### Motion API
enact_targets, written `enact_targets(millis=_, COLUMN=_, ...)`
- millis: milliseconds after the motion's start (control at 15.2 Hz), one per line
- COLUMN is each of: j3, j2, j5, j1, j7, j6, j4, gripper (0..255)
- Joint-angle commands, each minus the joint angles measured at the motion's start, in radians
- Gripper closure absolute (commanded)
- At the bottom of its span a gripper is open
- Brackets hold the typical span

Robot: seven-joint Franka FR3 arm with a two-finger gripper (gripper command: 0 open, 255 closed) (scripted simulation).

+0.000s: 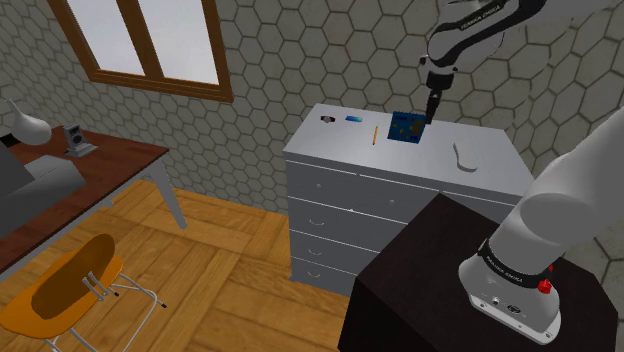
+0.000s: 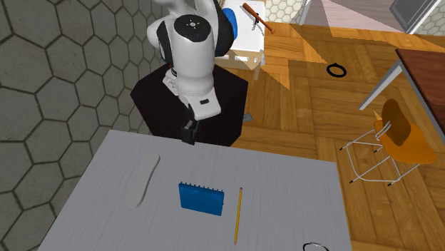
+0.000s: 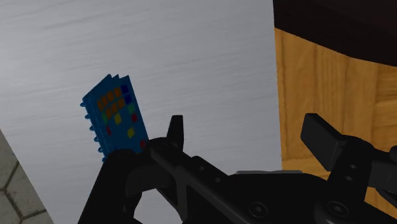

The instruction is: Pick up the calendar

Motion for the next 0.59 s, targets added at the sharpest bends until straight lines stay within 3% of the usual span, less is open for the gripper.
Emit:
enact_targets(millis=0, j3=-0.029, j2=0.083, j5=0.049, j1=0.008, j7=-0.076, j6=0.048, j4=0.054, gripper=0)
enact_targets(millis=264, j3=-0.062, j2=0.245, j5=0.180, j1=-0.001, j7=-0.242, j6=0.119, j4=0.166, gripper=0)
enact_targets(millis=528, j3=-0.049, j2=0.407, j5=0.328, j1=-0.051, j7=-0.405, j6=0.153, j4=0.304, gripper=0)
